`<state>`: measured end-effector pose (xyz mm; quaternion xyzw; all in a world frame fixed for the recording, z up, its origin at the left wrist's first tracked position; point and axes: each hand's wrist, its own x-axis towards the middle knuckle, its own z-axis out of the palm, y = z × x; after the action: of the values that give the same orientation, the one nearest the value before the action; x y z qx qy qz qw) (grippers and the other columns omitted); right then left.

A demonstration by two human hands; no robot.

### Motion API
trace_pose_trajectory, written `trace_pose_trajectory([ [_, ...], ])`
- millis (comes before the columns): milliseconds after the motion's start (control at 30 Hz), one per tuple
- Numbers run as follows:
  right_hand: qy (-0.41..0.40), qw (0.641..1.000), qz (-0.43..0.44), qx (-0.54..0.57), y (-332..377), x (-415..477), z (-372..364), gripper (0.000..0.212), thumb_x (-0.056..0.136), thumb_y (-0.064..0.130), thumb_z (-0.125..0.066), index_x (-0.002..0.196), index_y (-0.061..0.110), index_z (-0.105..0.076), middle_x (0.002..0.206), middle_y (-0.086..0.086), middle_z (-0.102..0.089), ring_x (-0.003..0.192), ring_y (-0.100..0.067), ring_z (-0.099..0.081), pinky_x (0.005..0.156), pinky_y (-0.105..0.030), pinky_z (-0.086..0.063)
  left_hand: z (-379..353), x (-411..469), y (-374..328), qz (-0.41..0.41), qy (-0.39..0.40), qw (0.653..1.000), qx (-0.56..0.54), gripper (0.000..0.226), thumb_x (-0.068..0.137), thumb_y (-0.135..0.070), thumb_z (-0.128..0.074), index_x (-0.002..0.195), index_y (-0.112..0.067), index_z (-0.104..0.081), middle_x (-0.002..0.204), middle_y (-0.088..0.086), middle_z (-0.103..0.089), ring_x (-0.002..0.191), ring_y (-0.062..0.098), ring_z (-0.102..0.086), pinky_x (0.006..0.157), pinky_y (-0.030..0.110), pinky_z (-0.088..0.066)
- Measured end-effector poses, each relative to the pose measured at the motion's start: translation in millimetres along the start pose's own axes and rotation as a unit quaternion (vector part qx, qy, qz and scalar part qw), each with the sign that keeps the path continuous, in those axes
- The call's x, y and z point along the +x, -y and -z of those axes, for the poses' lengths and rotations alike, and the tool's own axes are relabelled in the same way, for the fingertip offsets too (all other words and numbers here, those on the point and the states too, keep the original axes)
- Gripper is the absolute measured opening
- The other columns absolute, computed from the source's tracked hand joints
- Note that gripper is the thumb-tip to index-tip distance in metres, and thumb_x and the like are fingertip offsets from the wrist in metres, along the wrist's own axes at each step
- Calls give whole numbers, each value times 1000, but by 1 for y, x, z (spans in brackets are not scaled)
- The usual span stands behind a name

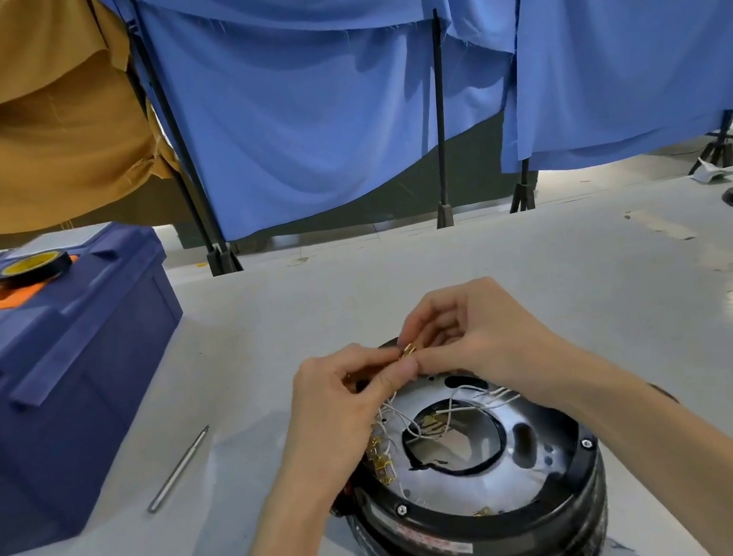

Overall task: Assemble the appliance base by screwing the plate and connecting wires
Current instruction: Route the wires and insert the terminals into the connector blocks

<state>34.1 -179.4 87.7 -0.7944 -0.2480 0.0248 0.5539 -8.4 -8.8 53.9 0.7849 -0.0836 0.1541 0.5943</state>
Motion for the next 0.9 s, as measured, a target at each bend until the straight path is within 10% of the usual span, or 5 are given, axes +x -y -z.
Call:
trace_pose_trajectory([
  [267, -59, 987, -70, 131, -9, -5, -16, 13, 78, 7, -80, 89, 3, -73, 76, -16, -73, 62, -17, -65, 60, -21, -54, -3, -4, 2, 17, -85, 991, -97, 24, 66, -32, -79, 80, -13, -74, 66, 7, -73, 63, 19, -71, 60, 19, -55],
  [633, 61, 910, -172, 371, -12, -8, -19, 23, 74, 9, -73, 93, -4, -74, 74, -14, -67, 70, -24, -65, 84, -43, -59, -9, -10, -4, 24, -61, 983, -173, 10, 73, -28, -74, 76, -19, -75, 69, 12, -73, 61, 27, -71, 59, 26, -57],
  [900, 47, 945, -155, 284, -8, -11, -12, 16, 73, 10, -77, 81, -3, -72, 85, -26, -71, 77, -34, -72, 62, -31, -58, -4, -8, -2, 23, -59, 993, -99, 16, 79, -33, -73, 72, -20, -76, 62, 2, -69, 53, 7, -59, 55, 15, -48],
])
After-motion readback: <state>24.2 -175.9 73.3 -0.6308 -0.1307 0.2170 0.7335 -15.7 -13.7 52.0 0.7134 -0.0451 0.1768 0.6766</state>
